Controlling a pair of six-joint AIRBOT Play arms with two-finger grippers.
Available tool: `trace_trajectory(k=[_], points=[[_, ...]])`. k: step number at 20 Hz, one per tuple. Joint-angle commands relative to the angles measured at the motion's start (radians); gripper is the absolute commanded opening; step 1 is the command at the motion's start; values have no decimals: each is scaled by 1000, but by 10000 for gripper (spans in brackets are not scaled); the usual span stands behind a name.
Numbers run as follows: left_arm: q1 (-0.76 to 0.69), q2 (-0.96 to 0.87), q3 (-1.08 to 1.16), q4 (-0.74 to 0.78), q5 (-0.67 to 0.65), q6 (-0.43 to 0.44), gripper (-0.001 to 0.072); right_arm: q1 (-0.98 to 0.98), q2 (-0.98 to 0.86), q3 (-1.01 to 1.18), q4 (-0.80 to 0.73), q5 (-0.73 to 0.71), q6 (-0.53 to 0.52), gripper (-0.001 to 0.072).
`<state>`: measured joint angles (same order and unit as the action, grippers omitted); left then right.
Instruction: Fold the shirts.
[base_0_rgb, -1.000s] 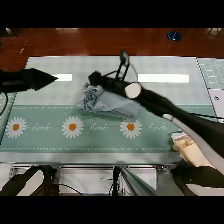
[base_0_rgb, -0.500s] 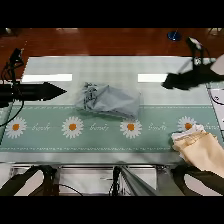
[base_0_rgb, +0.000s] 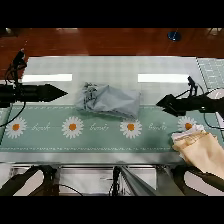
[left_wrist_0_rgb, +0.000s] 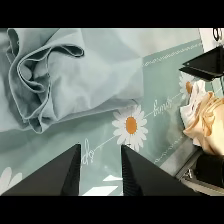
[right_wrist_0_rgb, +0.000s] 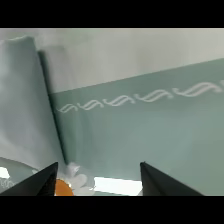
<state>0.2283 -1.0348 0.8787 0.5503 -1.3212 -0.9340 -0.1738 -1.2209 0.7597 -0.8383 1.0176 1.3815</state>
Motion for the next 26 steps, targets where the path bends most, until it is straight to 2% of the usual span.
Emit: trace_trajectory(k=[1,6,11,12,13,14,15,17,20,22,26], points=[[0,0,0,0,-1,-6,343,109,-92,-40,180,-150,-60,571],[0,0,0,0,-74,-13,343,259,-191,-40,348,-328,-82,570],[0,0,0,0,-113,-21,343,370,-250,-40,505,-441,-92,547],[0,0,0,0,-113,-21,343,389,-266,-40,546,-447,-93,490],[0,0,0,0,-113,-21,343,395,-274,-35,528,-442,-100,380],[0,0,0,0,-113,-21,343,389,-273,-29,513,-420,-100,110],[0,0,0,0,-113,-21,343,375,-268,-16,527,-387,-113,22],[0,0,0,1,-112,-20,343,350,-219,27,521,-337,-190,22],[0,-1,0,1,-111,-20,342,286,-54,109,497,-272,-189,22],[0,-1,0,1,-109,-20,342,230,68,181,415,-203,-90,21],[0,-1,0,1,-108,-20,342,96,260,352,5,54,222,22]])
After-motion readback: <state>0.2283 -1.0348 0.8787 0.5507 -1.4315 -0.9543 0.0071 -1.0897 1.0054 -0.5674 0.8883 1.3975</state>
